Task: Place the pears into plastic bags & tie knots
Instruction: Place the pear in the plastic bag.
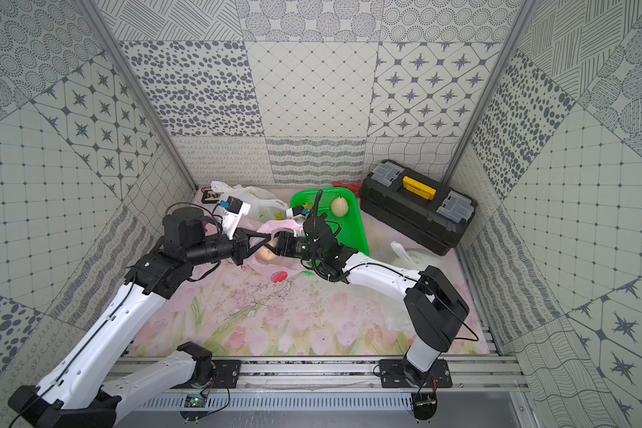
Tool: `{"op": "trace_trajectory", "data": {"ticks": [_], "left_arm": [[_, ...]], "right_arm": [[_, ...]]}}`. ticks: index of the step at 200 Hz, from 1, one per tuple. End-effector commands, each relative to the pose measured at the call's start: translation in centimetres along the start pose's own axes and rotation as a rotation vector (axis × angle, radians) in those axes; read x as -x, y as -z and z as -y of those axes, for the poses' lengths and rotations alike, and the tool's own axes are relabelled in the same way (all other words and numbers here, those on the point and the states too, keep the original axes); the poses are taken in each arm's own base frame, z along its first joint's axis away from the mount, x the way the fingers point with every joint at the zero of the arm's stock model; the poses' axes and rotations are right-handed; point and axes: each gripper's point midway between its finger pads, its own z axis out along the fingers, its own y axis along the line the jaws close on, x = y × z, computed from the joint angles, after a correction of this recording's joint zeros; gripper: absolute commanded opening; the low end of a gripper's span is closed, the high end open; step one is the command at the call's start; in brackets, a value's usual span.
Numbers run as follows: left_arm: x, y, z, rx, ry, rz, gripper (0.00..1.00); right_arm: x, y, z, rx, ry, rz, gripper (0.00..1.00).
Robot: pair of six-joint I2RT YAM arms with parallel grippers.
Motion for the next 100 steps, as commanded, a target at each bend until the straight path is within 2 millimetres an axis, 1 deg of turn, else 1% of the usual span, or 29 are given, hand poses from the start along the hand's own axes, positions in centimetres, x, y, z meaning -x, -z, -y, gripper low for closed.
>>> {"op": "trace_trajectory", "data": {"ticks": [1,8,20,30,40,57,62,72,88,100], "left_arm": [[3.0,0.4,0.7,-0.019,0.07,0.133,0.0],[2.7,0.3,0.0,0.019,0.084,0.124,0.0],[2.1,0.2,-1.2,0.086,0.099,0.097,0.0],[1.8,0.3,-2.2,0.139,0.109,0.082,0.0],[1.6,0.4,-3.0,0.19,0.111,0.072,0.0],[1.4,0.7,-5.1,0.305,0.111,0.077,0.0],[0.7,0.9,-5.9,0.349,0.123,0.056,0.0],[0.4,1.1,-7.0,0.409,0.127,0.057,0.0],[0.1,1.3,-8.7,0.491,0.141,0.055,0.0],[-0.3,1.3,-10.0,0.545,0.146,0.032,0.0]], "right_arm": [[-1.1,0.2,6.0,-0.309,0.074,-0.031,0.55],[-1.7,-0.2,6.6,-0.336,0.101,-0.069,0.6],[-2.7,-0.7,6.6,-0.335,0.141,-0.127,0.7],[-3.0,-0.7,6.1,-0.312,0.161,-0.152,0.76],[-3.0,-0.4,5.2,-0.278,0.178,-0.158,0.78],[-1.8,0.8,3.3,-0.23,0.221,-0.141,0.81],[-1.3,1.3,2.8,-0.216,0.224,-0.137,0.81],[-0.3,2.3,1.9,-0.184,0.212,-0.129,0.81],[2.0,4.4,0.8,-0.147,0.188,-0.09,0.8],[4.3,6.2,0.5,-0.133,0.165,-0.037,0.79]]}}
